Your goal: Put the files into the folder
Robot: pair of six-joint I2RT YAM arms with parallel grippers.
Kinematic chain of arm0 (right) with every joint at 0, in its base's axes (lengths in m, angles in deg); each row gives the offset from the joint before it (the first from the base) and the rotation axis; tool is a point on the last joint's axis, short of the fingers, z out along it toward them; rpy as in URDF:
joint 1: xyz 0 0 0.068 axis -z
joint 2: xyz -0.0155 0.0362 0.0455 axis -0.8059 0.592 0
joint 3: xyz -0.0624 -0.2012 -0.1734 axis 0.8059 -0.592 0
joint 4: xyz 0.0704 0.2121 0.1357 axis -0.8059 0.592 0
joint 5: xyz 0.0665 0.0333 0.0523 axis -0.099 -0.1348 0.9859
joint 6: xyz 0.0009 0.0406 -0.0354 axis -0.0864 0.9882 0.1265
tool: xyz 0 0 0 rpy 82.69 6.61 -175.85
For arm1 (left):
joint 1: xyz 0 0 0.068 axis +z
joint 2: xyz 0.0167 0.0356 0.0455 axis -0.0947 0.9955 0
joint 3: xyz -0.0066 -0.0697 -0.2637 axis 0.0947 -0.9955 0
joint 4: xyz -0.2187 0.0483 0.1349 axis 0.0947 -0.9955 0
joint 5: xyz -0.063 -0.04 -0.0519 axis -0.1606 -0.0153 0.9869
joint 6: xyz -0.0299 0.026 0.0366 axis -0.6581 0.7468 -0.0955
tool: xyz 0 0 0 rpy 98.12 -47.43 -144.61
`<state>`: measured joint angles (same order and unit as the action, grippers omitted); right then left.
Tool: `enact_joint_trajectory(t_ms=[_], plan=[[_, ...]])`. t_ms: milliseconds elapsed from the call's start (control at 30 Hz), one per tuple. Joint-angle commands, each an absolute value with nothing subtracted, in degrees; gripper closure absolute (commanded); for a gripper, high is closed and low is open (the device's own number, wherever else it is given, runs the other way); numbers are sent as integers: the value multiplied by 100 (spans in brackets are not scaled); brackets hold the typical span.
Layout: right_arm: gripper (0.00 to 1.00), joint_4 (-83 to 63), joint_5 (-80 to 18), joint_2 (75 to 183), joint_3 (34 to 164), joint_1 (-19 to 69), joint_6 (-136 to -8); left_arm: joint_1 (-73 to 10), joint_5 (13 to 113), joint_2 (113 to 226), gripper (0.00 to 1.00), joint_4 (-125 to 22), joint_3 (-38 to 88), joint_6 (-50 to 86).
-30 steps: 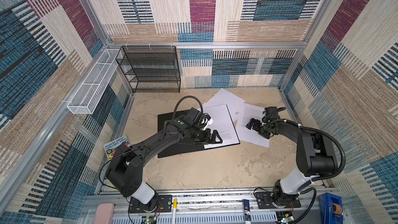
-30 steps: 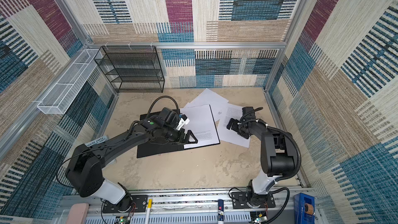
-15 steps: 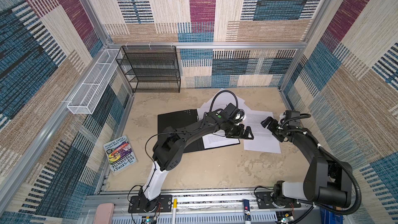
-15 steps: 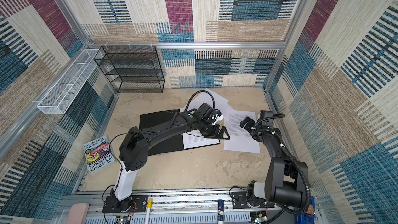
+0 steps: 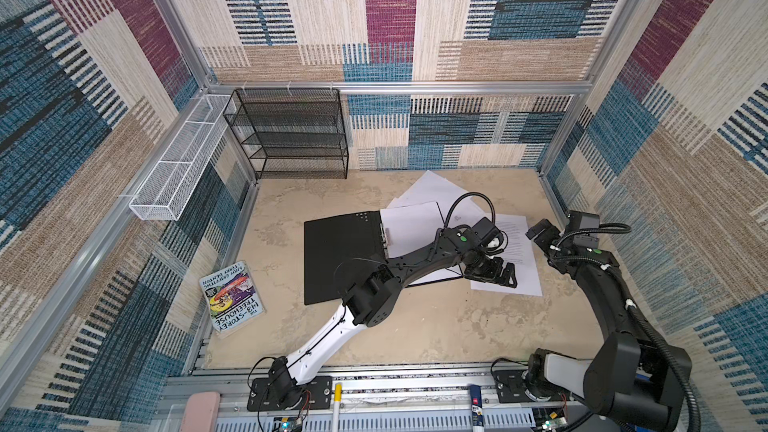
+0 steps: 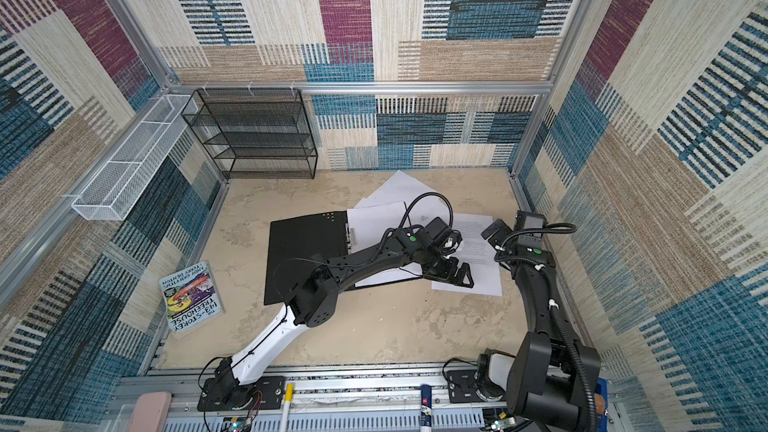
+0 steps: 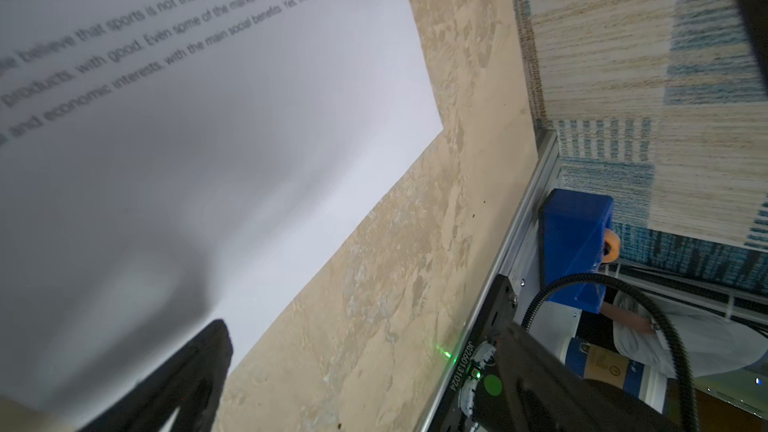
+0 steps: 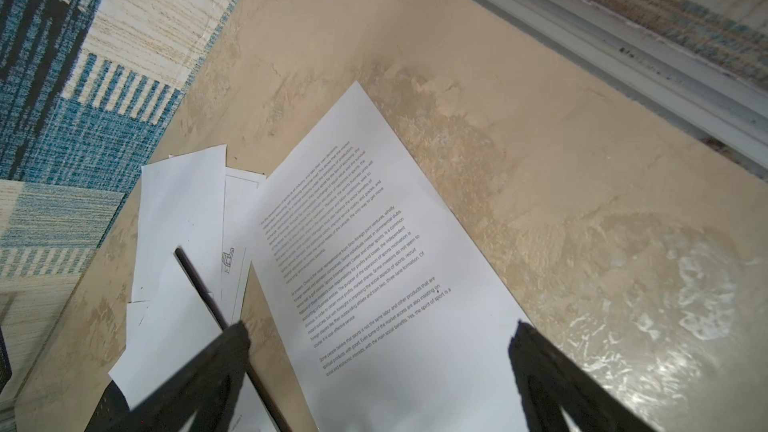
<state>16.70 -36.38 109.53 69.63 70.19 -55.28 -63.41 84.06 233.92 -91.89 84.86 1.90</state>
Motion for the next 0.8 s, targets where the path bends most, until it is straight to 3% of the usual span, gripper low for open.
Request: enact_joint_trajectory(t_ms=[0, 267, 467, 767], plan=[[0, 1644, -3694, 11012, 6912, 7019, -5486, -6355, 8274, 23400, 0, -9344, 8293, 248], [0, 1430, -3580, 11259, 6901, 7025, -5764, -6388, 8014, 23051, 1, -9325, 7232, 75], [0, 1207, -3505, 11626, 6763, 7073, -5935, -6387, 7710, 22166, 1, -8697, 5403, -293], [1, 586, -2475, 12244, 6249, 7095, -6120, -6375, 7709, 21276, 1, -8139, 3718, -522]])
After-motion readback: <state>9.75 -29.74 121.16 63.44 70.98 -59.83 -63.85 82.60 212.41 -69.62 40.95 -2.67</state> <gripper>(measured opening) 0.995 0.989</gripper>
